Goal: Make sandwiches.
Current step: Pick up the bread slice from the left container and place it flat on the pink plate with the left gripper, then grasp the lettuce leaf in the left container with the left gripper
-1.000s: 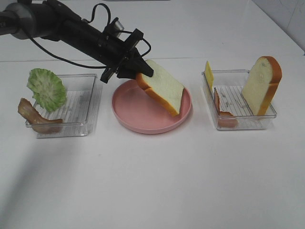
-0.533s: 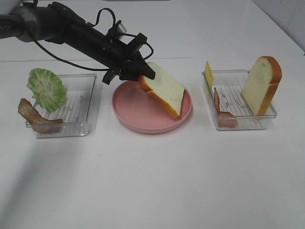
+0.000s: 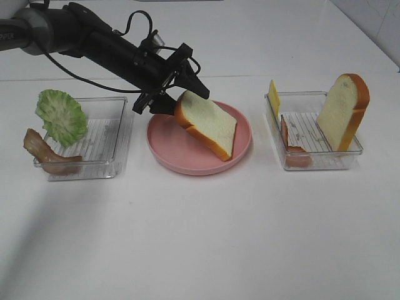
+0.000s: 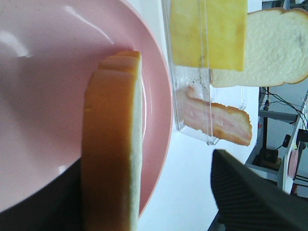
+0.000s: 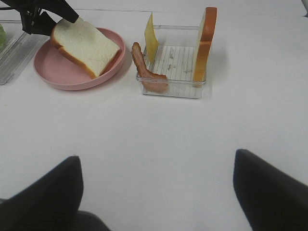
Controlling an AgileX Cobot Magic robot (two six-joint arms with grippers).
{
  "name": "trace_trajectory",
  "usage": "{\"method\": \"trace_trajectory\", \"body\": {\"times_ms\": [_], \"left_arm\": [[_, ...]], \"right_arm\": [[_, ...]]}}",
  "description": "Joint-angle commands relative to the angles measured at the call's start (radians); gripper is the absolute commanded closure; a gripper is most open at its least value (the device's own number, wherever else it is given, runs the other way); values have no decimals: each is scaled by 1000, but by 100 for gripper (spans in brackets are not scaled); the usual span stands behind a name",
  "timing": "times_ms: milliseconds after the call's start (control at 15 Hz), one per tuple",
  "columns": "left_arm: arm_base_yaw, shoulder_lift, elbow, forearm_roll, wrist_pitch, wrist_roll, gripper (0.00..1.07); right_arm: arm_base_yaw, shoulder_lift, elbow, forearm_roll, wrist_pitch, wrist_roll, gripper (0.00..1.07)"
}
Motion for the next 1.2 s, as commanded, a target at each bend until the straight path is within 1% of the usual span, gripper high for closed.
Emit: {"method": "trace_trajectory", "body": {"times_ms": [67, 200, 467, 600, 667, 733, 800, 933, 1000, 1067, 1200], "left_arm": [[-7, -16, -7, 96, 39, 1, 33], [-28, -38, -25, 300, 29, -40, 32], [-97, -56, -137, 579, 40, -155, 32], [-128, -56, -192, 700, 88, -228, 32], [-131, -56, -238, 755, 151, -289, 32], [-131, -56, -238, 755, 151, -289, 32], [-130, -56, -266, 766, 180, -303, 32], [-119, -77, -292, 799, 180, -305, 32], [-106, -97, -292, 827, 180, -305, 32], [-78, -153, -285, 888, 180, -306, 32], [-41, -199, -267, 902, 180, -306, 32]], "right_arm": [[-5, -12, 4, 2, -9, 1, 27], [-5, -12, 4, 2, -9, 1, 27], [-5, -12, 4, 2, -9, 1, 27], [-5, -12, 4, 2, -9, 1, 27], [-5, -12, 4, 2, -9, 1, 27], [-5, -12, 4, 2, -9, 1, 27], [-5, -12, 4, 2, -9, 1, 27], [-5, -12, 4, 2, -9, 1, 27], [-5, -12, 4, 2, -9, 1, 27], [-5, -12, 4, 2, -9, 1, 27], [-5, -12, 4, 2, -9, 1, 27]]}}
